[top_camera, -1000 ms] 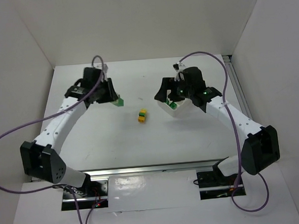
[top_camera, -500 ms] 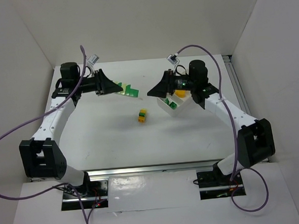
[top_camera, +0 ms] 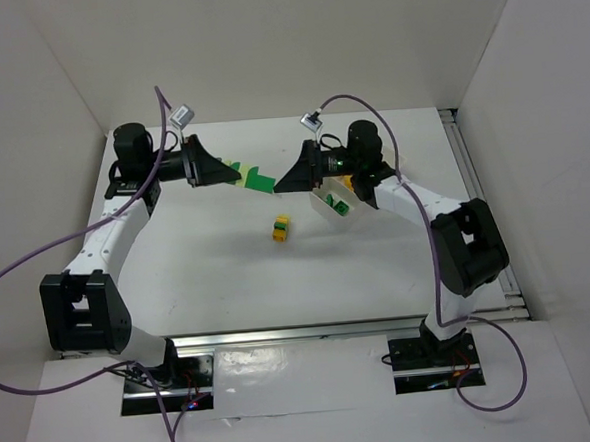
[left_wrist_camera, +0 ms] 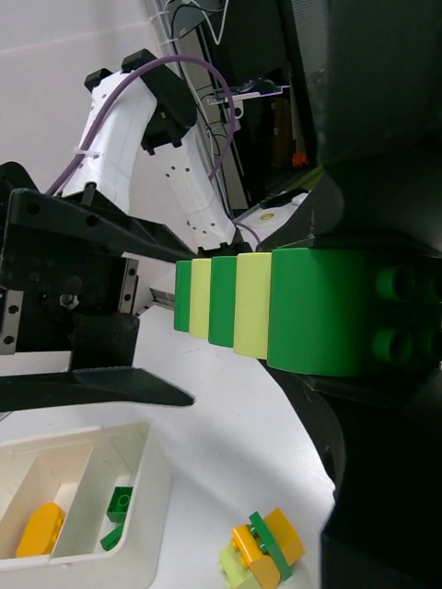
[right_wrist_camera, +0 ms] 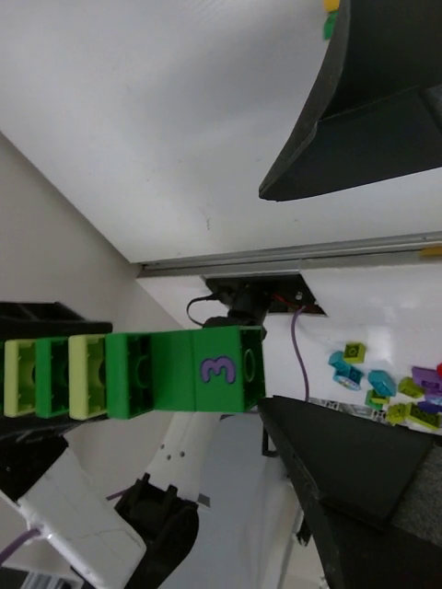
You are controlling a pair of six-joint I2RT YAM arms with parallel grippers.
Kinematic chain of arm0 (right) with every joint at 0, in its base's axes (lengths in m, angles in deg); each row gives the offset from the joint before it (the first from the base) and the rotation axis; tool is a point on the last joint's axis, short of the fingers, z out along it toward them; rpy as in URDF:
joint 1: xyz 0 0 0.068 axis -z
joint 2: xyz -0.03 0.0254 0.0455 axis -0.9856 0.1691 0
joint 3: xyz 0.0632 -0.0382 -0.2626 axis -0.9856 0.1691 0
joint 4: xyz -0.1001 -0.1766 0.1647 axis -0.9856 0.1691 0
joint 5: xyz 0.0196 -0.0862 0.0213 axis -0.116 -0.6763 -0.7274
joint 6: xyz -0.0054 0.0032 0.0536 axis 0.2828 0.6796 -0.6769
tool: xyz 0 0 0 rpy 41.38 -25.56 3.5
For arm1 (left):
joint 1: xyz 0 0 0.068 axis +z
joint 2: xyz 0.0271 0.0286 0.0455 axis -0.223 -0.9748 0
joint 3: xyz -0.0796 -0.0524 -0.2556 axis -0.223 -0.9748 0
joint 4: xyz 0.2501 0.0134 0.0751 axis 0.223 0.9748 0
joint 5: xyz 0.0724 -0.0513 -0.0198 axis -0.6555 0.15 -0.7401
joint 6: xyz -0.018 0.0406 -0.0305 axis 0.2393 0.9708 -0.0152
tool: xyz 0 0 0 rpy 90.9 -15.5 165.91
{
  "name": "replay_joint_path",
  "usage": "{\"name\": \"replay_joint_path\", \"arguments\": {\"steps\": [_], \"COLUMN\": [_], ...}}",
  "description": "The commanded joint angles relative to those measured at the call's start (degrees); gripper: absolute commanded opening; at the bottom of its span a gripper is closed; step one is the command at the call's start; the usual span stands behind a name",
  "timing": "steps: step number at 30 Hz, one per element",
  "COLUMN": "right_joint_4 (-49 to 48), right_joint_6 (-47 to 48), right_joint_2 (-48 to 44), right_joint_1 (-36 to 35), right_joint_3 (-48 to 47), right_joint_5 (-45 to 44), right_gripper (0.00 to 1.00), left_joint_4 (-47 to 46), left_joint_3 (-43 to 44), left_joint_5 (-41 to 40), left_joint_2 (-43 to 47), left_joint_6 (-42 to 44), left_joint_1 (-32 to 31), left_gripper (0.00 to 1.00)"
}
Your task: Sort the legos into containers by color
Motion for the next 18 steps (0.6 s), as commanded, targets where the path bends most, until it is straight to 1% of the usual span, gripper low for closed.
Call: {"name": "replay_joint_path", "arguments": {"steps": [1, 3, 6, 7, 10, 11, 14, 15, 17, 18], "right_joint_4": [-10.1, -11.6, -12.3, -12.8, -14.3, -14.3, -13.8, -13.8, -11.0, -9.8], "right_joint_6": [-3.9, -5.4, -5.4, -6.0, -7.0, -7.0, -7.0, -7.0, -5.9, -5.2], "right_joint_2": [0.8, 1.4, 2.5, 2.5, 2.5, 2.5, 2.5, 2.5, 2.5, 1.8], "right_joint_1": [-2.3, -3.0, -4.2, -4.2, -4.7, -4.7, -4.7, -4.7, -4.7, -4.1], "right_joint_3": [-4.4, -5.0, -5.7, -5.7, -5.7, -5.7, -5.0, -4.5, -3.0, -2.3], "right_joint_5": [2.2, 2.7, 2.7, 2.7, 2.7, 2.7, 2.2, 2.2, 1.6, 0.9], "right_gripper": [0.93, 0.9, 0.85, 0.8, 0.73, 0.63, 0.42, 0.34, 0.25, 0.23], "left_joint_4": [-3.2, -2.4, -2.4, -2.4, -1.9, -1.9, -1.9, -1.9, -1.9, -1.9], "left_joint_3": [0.2, 0.2, 0.2, 0.2, 0.2, 0.2, 0.2, 0.2, 0.2, 0.2], "left_joint_5": [2.7, 2.2, 2.2, 2.2, 2.2, 2.2, 2.2, 2.2, 2.2, 2.2], "left_joint_2": [1.3, 1.3, 1.3, 1.3, 0.8, 0.8, 0.8, 0.8, 0.8, 0.8], "left_joint_6": [0.5, 0.5, 0.5, 0.5, 1.1, 1.1, 1.1, 1.1, 1.1, 1.1], "left_joint_1": [0.4, 0.4, 0.4, 0.4, 0.4, 0.4, 0.4, 0.4, 1.0, 1.0], "left_gripper": [0.0, 0.0, 0.0, 0.0, 0.0, 0.0, 0.0, 0.0, 0.0, 0.0]}}
